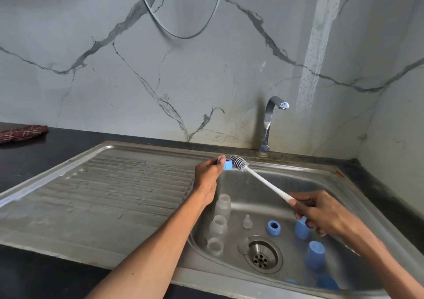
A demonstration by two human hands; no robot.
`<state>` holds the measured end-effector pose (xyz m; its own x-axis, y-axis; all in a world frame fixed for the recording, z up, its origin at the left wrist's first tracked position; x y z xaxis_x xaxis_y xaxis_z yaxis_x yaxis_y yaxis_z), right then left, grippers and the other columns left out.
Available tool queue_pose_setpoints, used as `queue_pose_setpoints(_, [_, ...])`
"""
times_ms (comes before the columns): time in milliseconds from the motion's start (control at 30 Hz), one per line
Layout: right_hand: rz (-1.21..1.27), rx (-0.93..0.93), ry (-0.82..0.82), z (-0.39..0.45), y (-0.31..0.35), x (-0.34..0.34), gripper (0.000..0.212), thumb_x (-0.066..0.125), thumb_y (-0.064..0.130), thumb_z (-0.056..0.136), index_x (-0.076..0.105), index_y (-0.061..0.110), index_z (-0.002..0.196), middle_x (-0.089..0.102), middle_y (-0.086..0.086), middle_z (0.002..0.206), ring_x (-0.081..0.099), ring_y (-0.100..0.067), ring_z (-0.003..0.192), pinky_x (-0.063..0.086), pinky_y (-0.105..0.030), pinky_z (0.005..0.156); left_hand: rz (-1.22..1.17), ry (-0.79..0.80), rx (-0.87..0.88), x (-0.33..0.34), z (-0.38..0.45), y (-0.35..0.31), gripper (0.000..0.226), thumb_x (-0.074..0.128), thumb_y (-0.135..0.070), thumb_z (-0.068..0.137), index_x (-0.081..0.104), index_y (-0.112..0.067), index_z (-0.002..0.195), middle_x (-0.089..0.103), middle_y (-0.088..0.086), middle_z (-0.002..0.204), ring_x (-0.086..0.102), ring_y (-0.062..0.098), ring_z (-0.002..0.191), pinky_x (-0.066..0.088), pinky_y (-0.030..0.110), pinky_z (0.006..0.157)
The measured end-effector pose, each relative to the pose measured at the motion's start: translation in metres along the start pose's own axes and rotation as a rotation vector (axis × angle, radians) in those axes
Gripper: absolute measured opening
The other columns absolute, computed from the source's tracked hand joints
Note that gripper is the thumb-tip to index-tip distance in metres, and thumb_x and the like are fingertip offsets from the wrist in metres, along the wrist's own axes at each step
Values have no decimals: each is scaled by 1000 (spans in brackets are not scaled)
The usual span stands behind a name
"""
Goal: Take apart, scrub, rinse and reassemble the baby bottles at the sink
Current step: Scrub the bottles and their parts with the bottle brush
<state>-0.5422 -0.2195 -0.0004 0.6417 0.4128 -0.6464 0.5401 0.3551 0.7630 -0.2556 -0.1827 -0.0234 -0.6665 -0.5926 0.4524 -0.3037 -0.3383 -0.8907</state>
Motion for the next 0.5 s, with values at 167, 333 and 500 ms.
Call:
queue_pose_setpoints(167, [12, -6, -9, -1, 5, 4, 25, 57, 24, 100, 66, 29, 123, 58, -2, 66, 41, -13, 50, 35, -24, 42, -199, 137, -157, 17, -10, 8, 25, 59, 0, 95, 64, 4, 119, 64, 20, 127, 61, 34, 120, 59, 42, 88])
queue_pose_setpoints(333, [23, -11, 4, -2, 7, 6, 30, 57, 26, 100, 63, 27, 129, 59, -3, 68, 43, -14, 52, 36, -22, 42, -287, 83, -152, 13, -7, 1, 13, 61, 2, 93, 65, 4, 105, 67, 23, 109, 65, 35, 108, 62, 43, 75])
queue_pose_setpoints(500, [22, -7, 34, -3, 8, 6, 31, 57, 26, 100, 63, 26, 131, 58, -2, 67, 42, -14, 52, 35, -23, 41, -367, 31, -172, 5, -3, 3, 10, 61, -5, 95, 64, 4, 95, 68, 20, 99, 67, 24, 91, 62, 33, 74])
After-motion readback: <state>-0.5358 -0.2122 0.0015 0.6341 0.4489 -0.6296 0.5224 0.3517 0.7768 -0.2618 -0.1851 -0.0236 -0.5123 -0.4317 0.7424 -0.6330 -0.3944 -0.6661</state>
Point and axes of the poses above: each hand's wrist, its own z-axis towards the middle knuckle, its own x-axis out of the palm, y = z × x, the point moved 8 cm from there along z, towards the middle knuckle
